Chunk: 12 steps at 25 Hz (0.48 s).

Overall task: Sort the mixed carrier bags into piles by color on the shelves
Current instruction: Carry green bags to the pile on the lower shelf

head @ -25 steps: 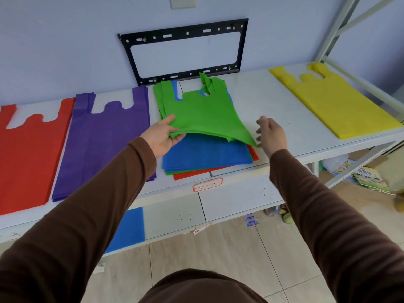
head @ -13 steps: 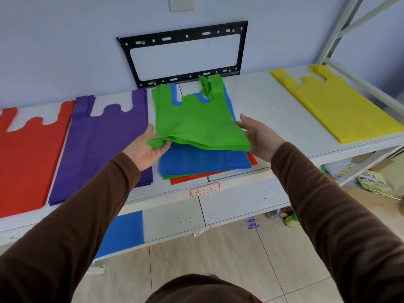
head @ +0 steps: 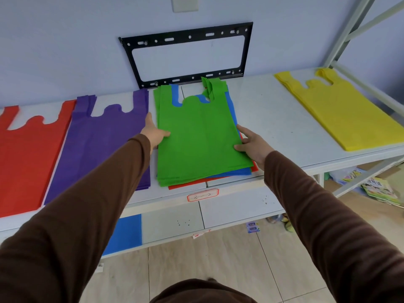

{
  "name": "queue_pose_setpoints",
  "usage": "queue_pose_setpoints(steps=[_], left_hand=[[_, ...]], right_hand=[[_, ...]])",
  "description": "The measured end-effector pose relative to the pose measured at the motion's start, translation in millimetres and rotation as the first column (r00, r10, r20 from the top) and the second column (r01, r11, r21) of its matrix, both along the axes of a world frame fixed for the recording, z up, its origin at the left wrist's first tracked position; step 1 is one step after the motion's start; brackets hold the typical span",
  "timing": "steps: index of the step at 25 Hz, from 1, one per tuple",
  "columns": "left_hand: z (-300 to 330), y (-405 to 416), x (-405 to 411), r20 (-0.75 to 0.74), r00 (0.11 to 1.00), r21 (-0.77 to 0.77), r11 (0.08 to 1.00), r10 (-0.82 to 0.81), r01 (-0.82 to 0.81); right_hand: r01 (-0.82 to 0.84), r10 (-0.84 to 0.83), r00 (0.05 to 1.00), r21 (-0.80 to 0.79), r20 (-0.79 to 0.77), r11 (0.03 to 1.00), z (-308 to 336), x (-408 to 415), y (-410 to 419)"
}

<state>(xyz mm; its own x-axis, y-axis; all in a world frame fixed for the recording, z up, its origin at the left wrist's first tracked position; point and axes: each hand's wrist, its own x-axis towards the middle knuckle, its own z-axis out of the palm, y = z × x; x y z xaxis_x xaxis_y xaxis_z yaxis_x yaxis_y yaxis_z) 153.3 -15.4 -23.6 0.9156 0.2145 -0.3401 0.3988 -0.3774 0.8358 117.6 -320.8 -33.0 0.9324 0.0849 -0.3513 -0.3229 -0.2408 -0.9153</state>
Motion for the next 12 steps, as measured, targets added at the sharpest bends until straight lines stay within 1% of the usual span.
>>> queue_pose_setpoints(steps=[2,3,4,6,9,10,12], left_hand=[[-3,-4,2,0.022,0.998,0.145,0.988,-0.052,0.048],[-6,-4,3,0.029,0.997,0.166,0.984,-0.070,0.064],[-9,-3,3,0.032,0.996,0.157,0.985,-0.083,0.077],[-15,0,4,0.043,0.994,0.091,0.991,-0.099,0.095],[-16,7,11,0.036,0.990,-0.022,0.990,-0.135,0.136],[-16,9,12,0.017,0.985,-0.039,0.985,-0.169,0.170],[-10,8,13,-0.005,0.980,-0.085,0.976,-0.201,0.200]], right_hand=[[0.026,-0.026,1.000,-0.023,0.017,0.999,-1,0,1],[0.041,-0.039,0.999,-0.042,0.032,0.998,-3,2,2],[0.053,-0.050,0.997,-0.061,0.051,0.997,-6,3,2],[0.072,-0.065,0.994,-0.082,0.089,0.994,-11,5,2],[0.075,-0.073,0.994,-0.019,0.084,0.997,-11,4,2],[0.047,-0.046,0.996,-0.006,0.079,0.999,-8,2,3],[-0.034,0.038,0.996,-0.047,0.079,0.998,3,0,6]])
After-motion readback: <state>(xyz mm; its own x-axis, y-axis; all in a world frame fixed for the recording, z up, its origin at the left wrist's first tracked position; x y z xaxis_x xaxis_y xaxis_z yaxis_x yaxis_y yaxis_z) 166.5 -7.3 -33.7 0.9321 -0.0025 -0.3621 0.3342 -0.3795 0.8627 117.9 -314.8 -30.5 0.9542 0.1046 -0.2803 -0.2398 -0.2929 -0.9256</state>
